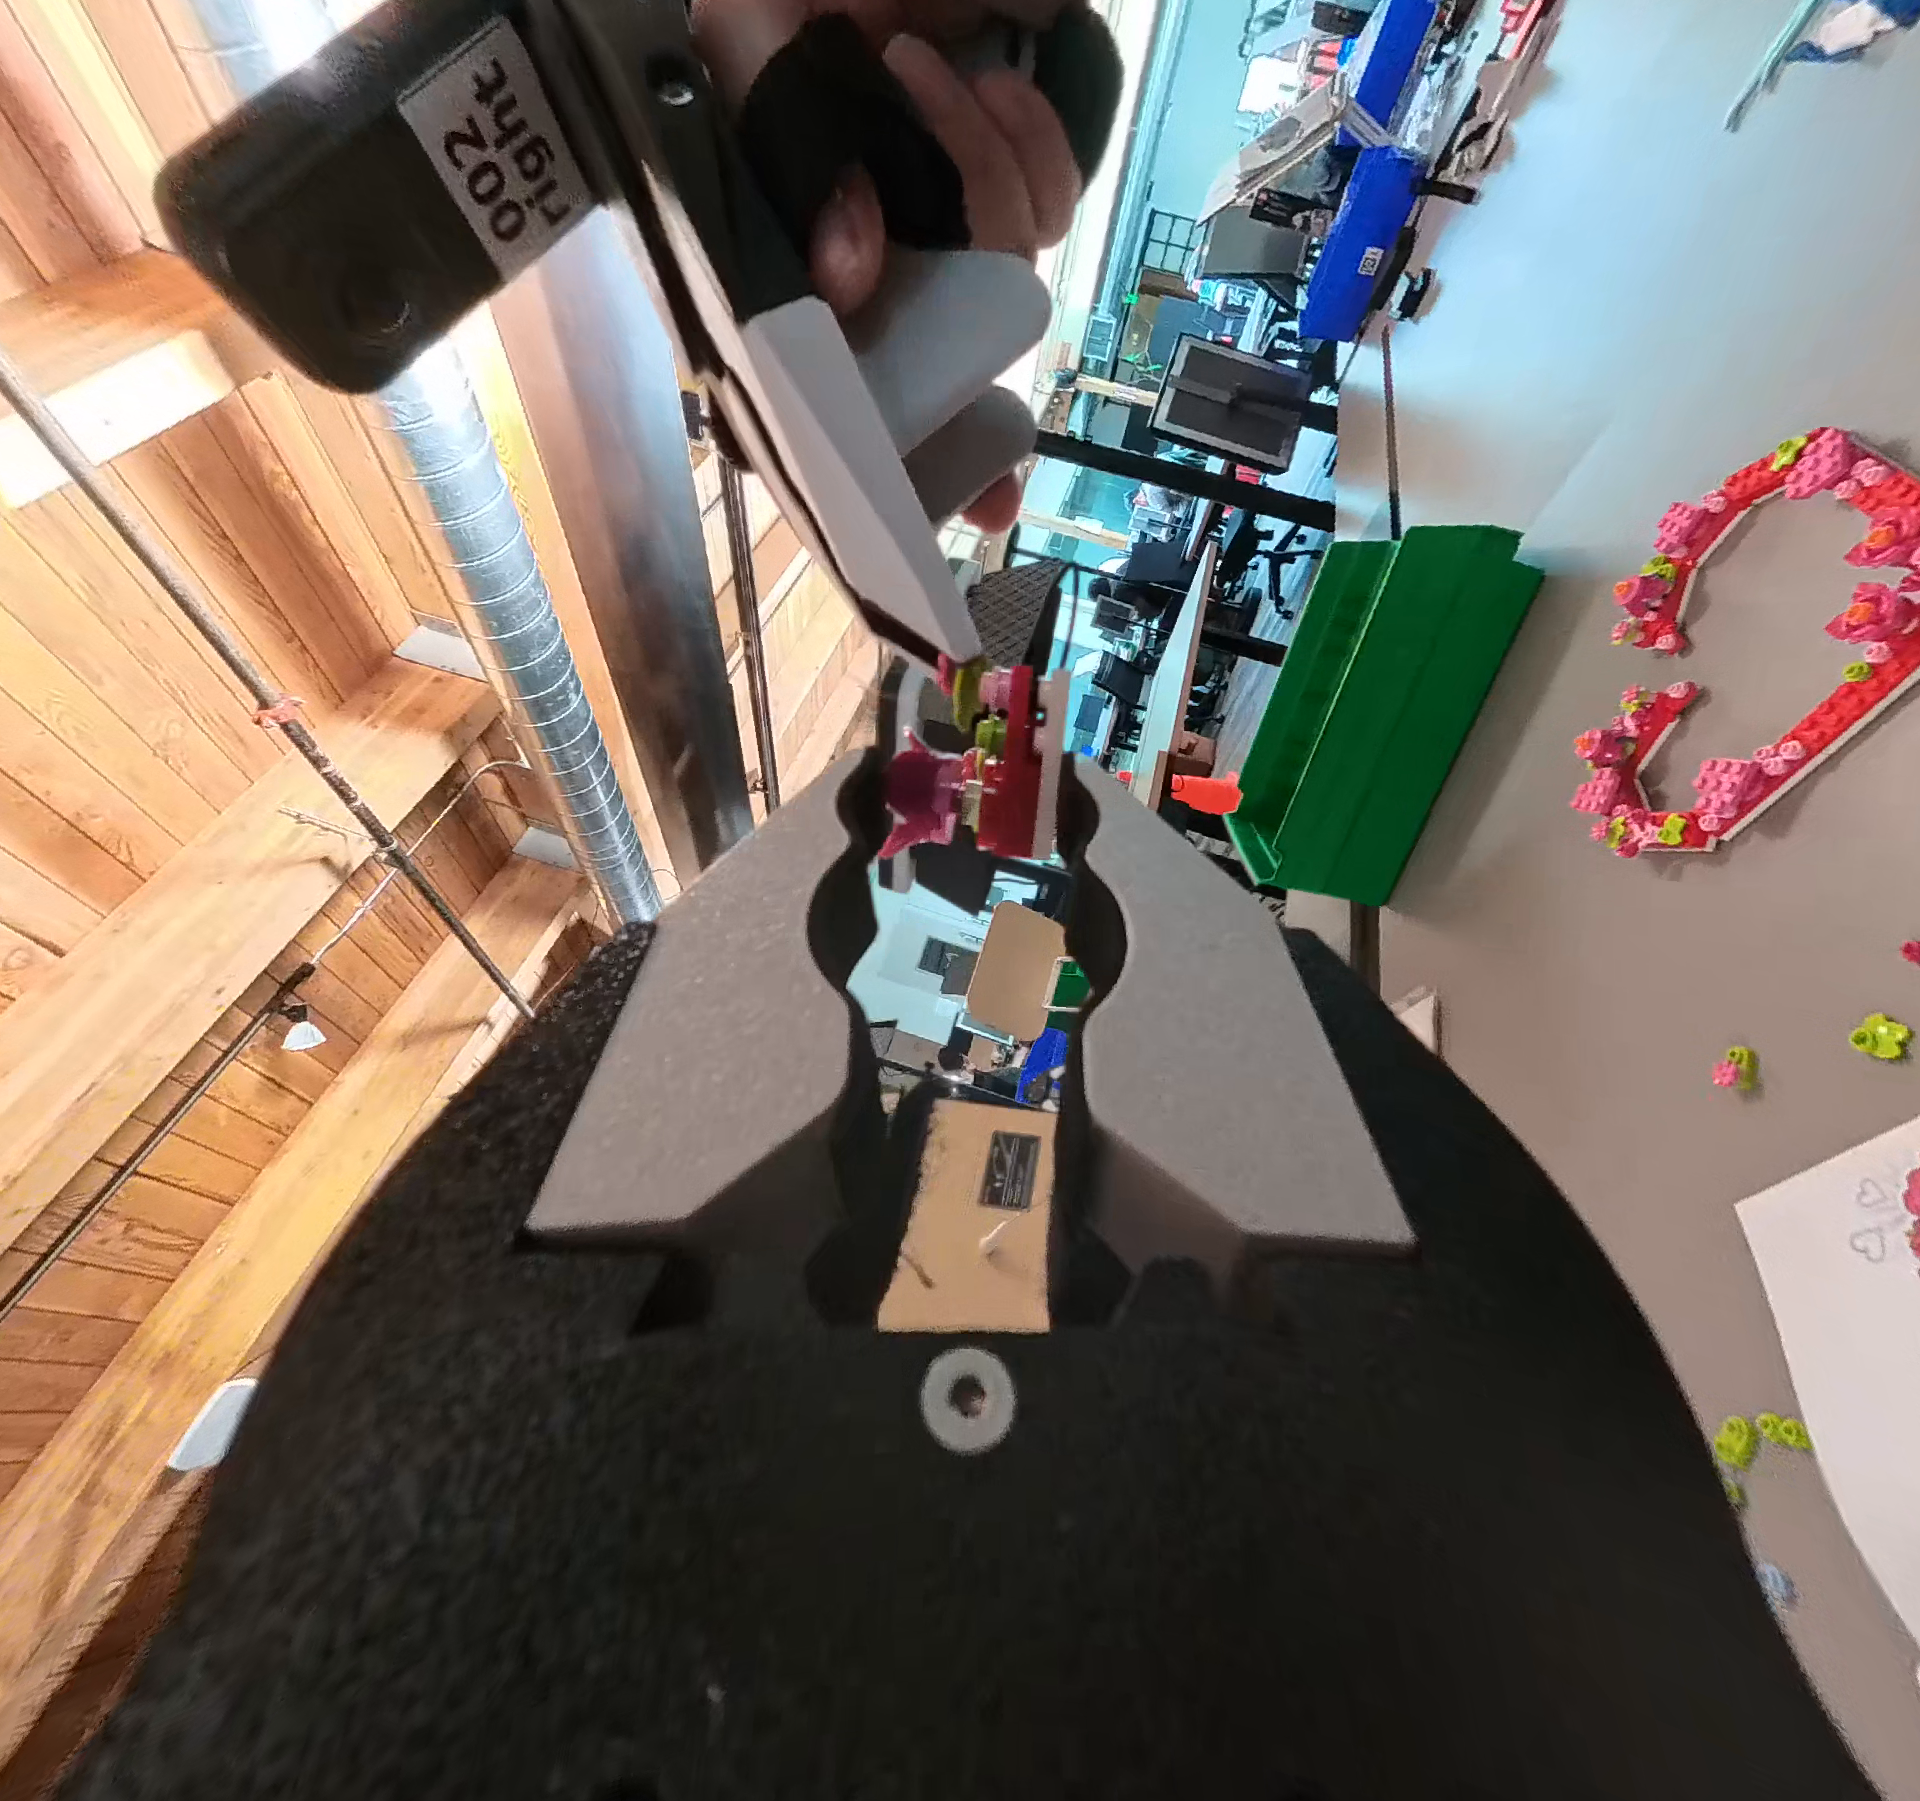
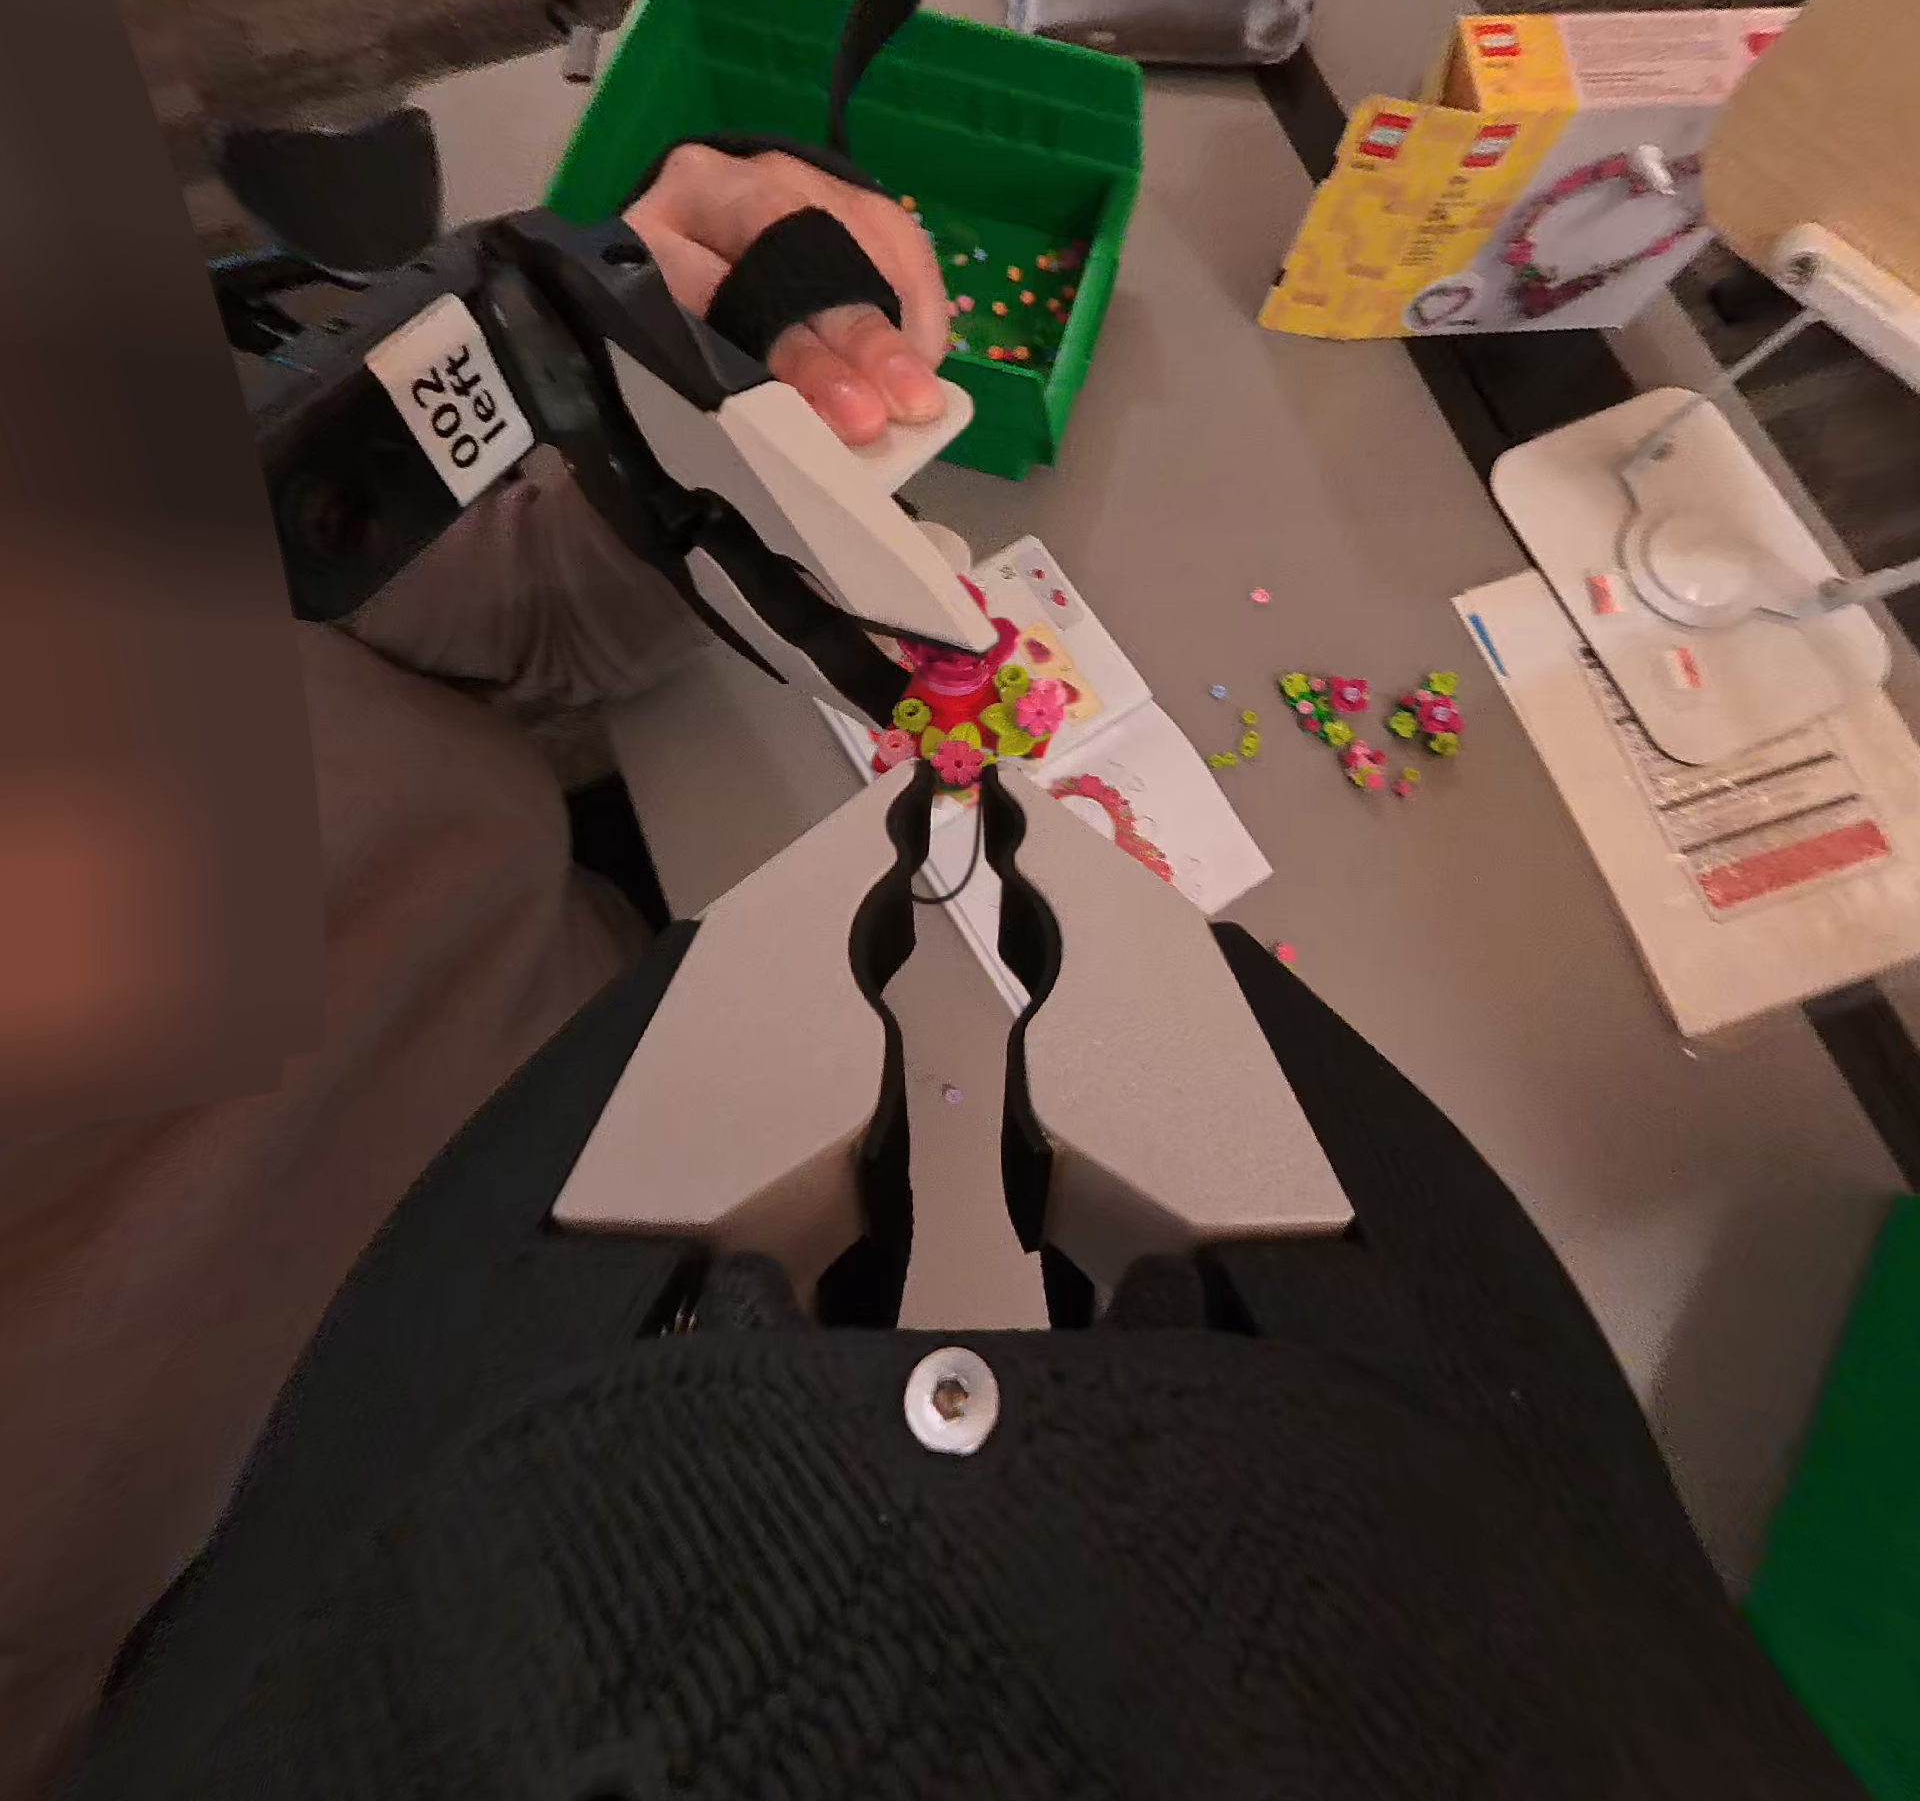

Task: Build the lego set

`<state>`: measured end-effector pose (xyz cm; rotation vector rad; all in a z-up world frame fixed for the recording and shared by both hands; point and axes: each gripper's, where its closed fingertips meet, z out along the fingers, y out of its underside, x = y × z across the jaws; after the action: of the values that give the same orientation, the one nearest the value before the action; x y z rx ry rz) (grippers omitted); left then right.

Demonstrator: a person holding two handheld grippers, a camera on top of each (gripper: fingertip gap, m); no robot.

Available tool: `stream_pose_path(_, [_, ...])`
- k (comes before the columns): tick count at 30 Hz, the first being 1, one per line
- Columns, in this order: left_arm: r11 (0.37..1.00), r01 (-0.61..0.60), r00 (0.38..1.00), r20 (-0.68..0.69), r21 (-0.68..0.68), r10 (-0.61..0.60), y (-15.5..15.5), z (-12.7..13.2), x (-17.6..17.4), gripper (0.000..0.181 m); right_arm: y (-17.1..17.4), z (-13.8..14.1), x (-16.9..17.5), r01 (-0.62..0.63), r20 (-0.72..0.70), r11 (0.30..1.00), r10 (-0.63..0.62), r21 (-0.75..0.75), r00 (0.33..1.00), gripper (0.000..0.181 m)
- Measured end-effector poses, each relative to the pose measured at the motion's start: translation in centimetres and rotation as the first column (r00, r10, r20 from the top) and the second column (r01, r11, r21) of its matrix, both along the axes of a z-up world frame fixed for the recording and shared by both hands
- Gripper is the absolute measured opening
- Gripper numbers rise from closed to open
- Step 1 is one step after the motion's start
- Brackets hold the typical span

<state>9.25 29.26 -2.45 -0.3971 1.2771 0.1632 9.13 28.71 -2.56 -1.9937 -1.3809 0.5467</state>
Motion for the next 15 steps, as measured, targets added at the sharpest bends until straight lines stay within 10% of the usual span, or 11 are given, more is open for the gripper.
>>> stream_pose_path(15, [0.999, 0.011, 1.000, 0.006, 0.050, -0.012, -1.3, 0.6, -0.4, 0.030, -1.5, 0.2, -0.9, 0.011, 0.001, 1.000, -0.011, 0.001, 1.000, 0.008])
